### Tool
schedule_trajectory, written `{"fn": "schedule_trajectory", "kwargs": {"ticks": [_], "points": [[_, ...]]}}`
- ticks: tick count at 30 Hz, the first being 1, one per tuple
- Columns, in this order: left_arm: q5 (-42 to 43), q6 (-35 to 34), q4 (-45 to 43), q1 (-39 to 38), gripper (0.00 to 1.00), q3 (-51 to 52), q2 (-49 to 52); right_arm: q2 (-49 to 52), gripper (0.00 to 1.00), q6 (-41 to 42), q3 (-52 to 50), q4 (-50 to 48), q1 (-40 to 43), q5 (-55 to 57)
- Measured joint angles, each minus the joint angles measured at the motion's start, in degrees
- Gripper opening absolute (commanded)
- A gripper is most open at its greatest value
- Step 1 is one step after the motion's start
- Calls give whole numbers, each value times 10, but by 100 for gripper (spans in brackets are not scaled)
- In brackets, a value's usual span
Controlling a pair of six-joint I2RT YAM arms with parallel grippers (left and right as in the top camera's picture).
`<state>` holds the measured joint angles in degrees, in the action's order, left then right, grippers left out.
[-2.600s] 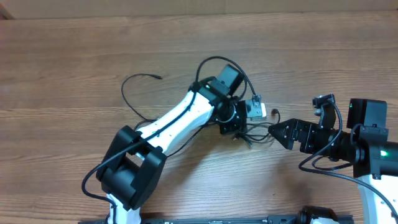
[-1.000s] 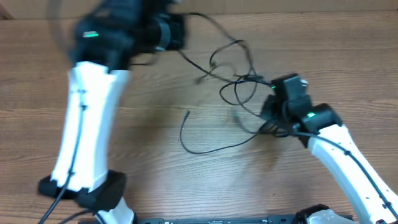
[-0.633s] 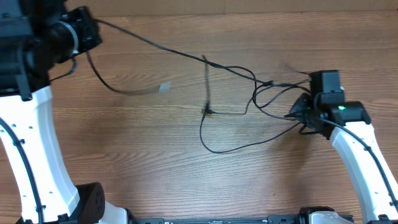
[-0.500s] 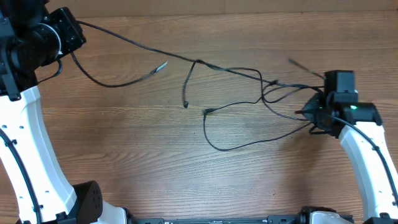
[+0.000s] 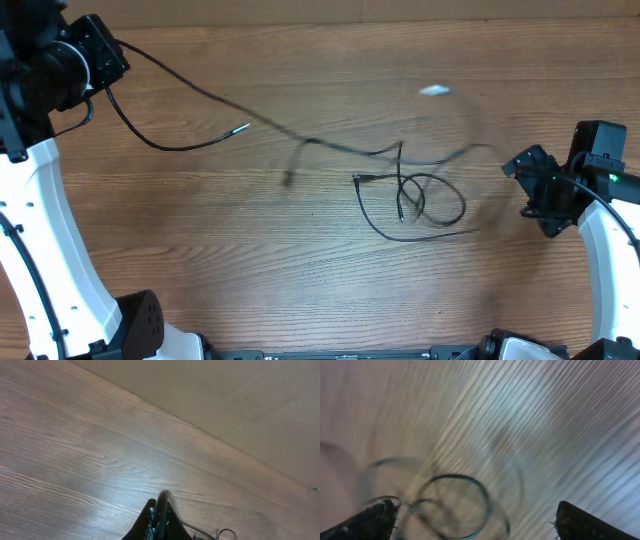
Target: Untangle cables
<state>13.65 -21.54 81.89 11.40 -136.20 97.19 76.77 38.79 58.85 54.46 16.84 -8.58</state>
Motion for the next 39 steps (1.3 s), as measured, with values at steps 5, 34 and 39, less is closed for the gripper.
{"fn": "schedule_trajectory", "kwargs": {"ticks": [5, 34, 39], "points": [[0, 5, 9, -51, 4, 0, 0, 0, 100, 66, 0, 1, -13, -71], [-4, 203, 65, -253, 4, 0, 66, -66, 98, -59, 0, -122, -225, -182], [-4, 203, 69, -253, 4, 0, 66, -137, 99, -89, 0, -143, -225, -184]]}}
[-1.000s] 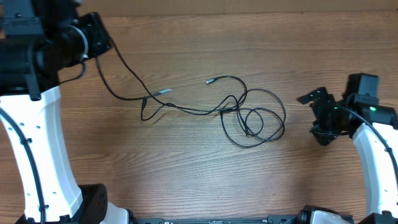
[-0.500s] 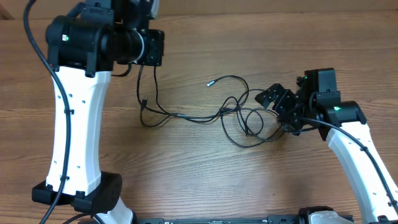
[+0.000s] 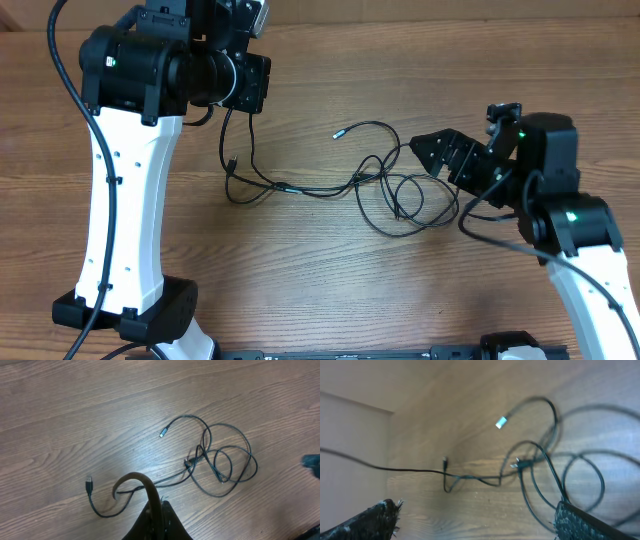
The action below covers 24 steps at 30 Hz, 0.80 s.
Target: Untangle cables
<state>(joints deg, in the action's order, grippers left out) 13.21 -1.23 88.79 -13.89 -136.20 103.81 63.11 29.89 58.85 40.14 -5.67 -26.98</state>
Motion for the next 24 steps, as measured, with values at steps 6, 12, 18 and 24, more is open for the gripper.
{"fn": "schedule_trajectory", "kwargs": {"ticks": [6, 12, 18, 24], "points": [[0, 0, 12, 0, 4, 0, 0, -21, 97, -17, 0, -2, 0, 0], [0, 15, 23, 0, 4, 0, 0, -21, 96, -21, 0, -2, 0, 0], [12, 21, 40, 0, 4, 0, 0, -21, 96, -23, 0, 10, 0, 0], [21, 30, 78, -6, 4, 0, -1, -21, 96, -24, 0, 55, 0, 0]]}}
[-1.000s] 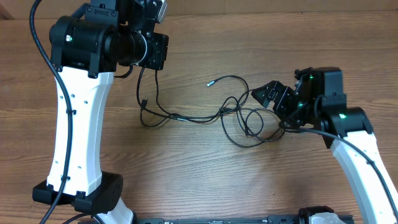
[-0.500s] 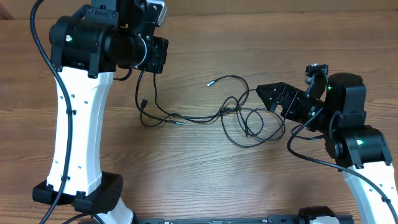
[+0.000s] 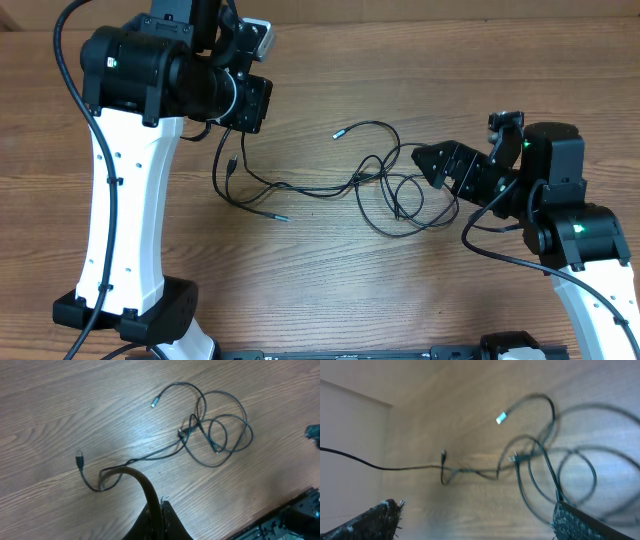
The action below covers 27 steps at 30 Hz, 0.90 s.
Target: Untangle cables
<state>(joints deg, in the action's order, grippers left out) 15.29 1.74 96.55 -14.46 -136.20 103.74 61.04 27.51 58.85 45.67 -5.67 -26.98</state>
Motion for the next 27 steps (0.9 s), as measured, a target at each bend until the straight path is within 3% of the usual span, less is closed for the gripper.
{"fn": "schedule_trajectory", "kwargs": {"ticks": [4, 8, 10, 11, 15, 22, 27], "points": [[10, 5, 1, -9, 4, 0, 0, 0, 95, -32, 0, 25, -7, 0], [16, 32, 0, -16, 4, 0, 0, 0, 93, -122, 0, -8, -31, 0], [24, 45, -6, -17, 4, 0, 0, 2, 88, -148, 0, -45, -39, 0], [37, 57, -14, -17, 4, 0, 0, 6, 79, -165, 0, -69, -49, 0], [97, 104, -53, -17, 4, 0, 0, 40, 78, -180, 0, -90, -80, 0], [127, 124, -81, -17, 4, 0, 0, 164, 84, -107, 0, -105, -145, 31], [131, 124, -82, -17, 4, 0, 0, 219, 71, 68, 0, -110, -150, 67]]}}
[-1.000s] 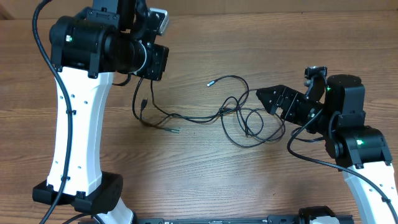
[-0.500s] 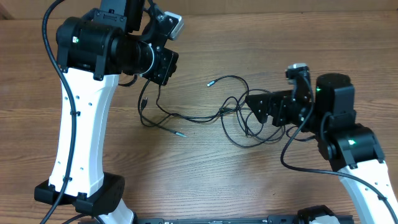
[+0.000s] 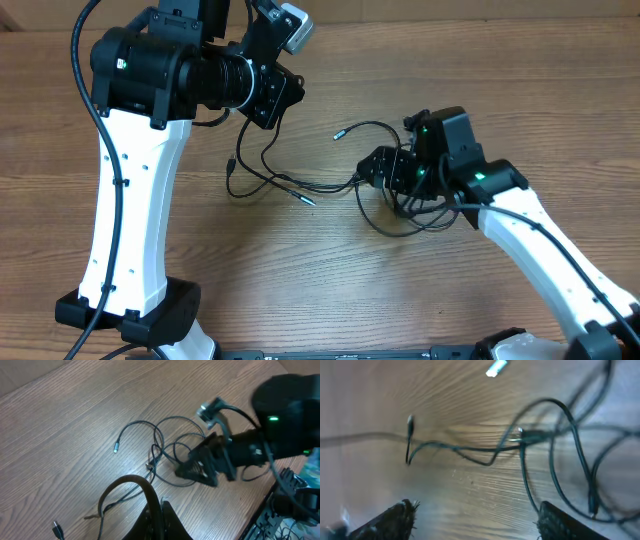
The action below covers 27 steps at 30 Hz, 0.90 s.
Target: Untangle cables
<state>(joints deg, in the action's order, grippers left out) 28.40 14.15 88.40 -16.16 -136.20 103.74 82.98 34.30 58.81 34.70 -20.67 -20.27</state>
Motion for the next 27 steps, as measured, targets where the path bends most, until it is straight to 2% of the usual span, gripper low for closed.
{"fn": "schedule_trajectory", "kwargs": {"ticks": [4, 7, 9, 12, 17, 19, 20, 21, 24, 27], "points": [[2, 0, -1, 0, 4, 0, 0, 30, 67, 127, 0, -14, -6, 6], [2, 0, -1, 0, 4, 0, 0, 51, 67, 185, 0, -59, -35, 3], [2, 0, -2, 0, 4, 0, 0, 65, 59, 225, 0, -65, -63, 23], [2, 0, -2, 0, 5, 0, 0, 108, 57, 288, 0, -75, -80, 74], [2, 0, -1, 0, 4, 0, 0, 176, 56, 291, 1, -187, -79, 100], [2, 0, -1, 0, 4, 0, 0, 198, 31, 291, 0, -205, -79, 104], [2, 0, 1, 0, 4, 0, 0, 205, 13, 291, 0, -212, -79, 106], [2, 0, 2, 0, 4, 0, 0, 207, 4, 289, 0, -217, -79, 107], [2, 0, 3, 0, 4, 0, 0, 207, 4, 273, 0, -222, -76, 106], [-5, 0, 3, 0, 4, 0, 0, 199, 4, 223, 0, -208, -53, 80]]}}
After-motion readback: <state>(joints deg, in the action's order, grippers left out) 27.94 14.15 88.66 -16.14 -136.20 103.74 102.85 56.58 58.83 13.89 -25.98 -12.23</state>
